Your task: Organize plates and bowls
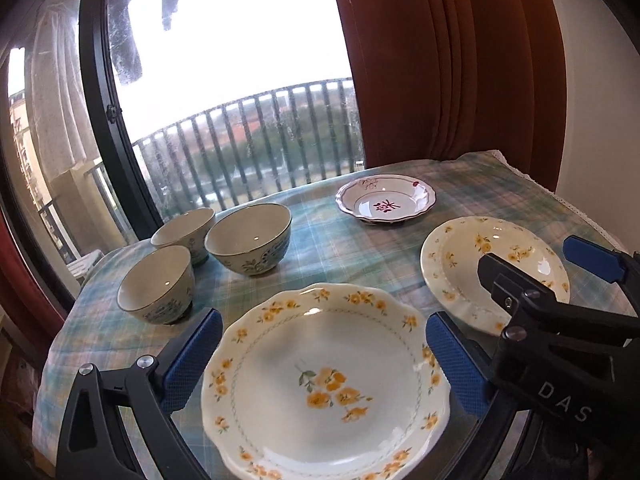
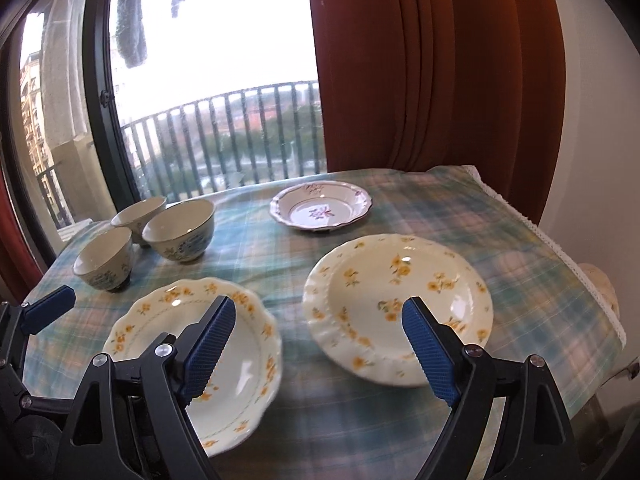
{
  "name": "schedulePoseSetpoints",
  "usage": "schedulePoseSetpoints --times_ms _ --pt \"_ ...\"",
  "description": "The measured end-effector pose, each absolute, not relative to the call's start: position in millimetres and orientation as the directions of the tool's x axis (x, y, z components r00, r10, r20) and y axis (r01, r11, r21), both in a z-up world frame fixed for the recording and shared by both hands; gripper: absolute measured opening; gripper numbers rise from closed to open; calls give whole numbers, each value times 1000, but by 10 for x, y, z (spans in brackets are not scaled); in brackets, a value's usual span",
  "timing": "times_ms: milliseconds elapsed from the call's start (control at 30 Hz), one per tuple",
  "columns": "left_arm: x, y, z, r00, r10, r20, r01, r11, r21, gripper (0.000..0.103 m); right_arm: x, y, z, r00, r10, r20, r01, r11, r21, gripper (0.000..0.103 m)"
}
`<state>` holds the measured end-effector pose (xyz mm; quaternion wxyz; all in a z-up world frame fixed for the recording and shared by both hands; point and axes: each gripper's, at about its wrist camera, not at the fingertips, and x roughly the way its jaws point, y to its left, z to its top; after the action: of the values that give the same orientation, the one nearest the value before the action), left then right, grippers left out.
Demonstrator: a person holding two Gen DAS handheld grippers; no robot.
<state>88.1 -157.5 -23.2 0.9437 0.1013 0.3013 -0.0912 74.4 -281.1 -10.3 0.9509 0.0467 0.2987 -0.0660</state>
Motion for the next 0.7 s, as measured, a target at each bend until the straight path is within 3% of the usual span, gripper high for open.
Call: schedulePoseSetpoints --times_ms 567,700 --pt "1979 -2465 -580 625 -221 -749 357 934 22 103 1563 -3877 -304 737 -192 -649 280 960 34 87" --pt "2044 -2609 -740 587 -222 -778 374 927 18 96 1649 -4063 -494 711 -175 -681 293 954 60 87"
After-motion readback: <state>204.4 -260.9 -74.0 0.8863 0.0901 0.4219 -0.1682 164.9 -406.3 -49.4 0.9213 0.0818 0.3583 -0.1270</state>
